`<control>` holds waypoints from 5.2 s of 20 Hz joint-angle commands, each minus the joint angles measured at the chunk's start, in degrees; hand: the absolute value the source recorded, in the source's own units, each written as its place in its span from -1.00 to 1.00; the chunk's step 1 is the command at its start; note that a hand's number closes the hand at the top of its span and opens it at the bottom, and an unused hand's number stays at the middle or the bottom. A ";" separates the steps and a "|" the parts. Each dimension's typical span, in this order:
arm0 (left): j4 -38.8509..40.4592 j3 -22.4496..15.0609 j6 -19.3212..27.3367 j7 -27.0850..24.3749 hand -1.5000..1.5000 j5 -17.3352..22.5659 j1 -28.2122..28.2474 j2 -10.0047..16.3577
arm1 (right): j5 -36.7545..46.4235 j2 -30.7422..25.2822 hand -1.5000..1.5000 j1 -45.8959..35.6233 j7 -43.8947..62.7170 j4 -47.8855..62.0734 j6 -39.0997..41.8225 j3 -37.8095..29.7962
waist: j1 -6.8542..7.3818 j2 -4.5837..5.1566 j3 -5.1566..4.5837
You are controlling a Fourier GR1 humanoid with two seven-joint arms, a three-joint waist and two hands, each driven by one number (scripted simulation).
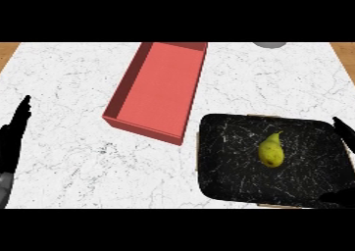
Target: Pick the pear from the tray and place it in the cardboard box
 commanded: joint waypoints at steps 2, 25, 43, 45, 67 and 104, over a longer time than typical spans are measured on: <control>-0.41 -0.76 0.20 -1.20 0.00 -1.73 1.26 -1.15 | 4.83 -5.90 -1.00 -6.83 10.26 -0.71 5.49 3.87 | 1.19 0.04 -0.04; -0.88 6.47 -3.49 2.19 0.00 -9.92 -0.42 -7.07 | 20.22 3.64 -1.00 -23.21 25.89 6.36 25.78 7.28 | 0.10 -0.03 0.03; -6.79 12.35 -9.86 5.17 0.00 -13.37 2.27 -9.66 | 23.41 15.89 -1.00 -19.93 32.53 -5.06 28.75 4.88 | 0.39 -0.06 0.05; -3.46 14.13 -10.49 0.52 0.00 -13.78 3.82 -10.58 | 24.62 14.92 -1.00 -19.06 32.64 -5.97 30.62 4.11 | 0.21 -0.04 0.03; -1.64 14.06 -12.69 2.47 0.00 -18.59 -2.56 -14.18 | 45.15 13.38 1.00 -36.09 14.73 12.99 16.34 6.21 | 2.67 0.98 0.18; -0.57 17.59 -15.62 1.08 0.00 -18.09 -2.14 -12.77 | 41.73 29.71 1.00 -84.51 -6.61 52.30 0.79 -7.95 | 2.08 0.46 -0.01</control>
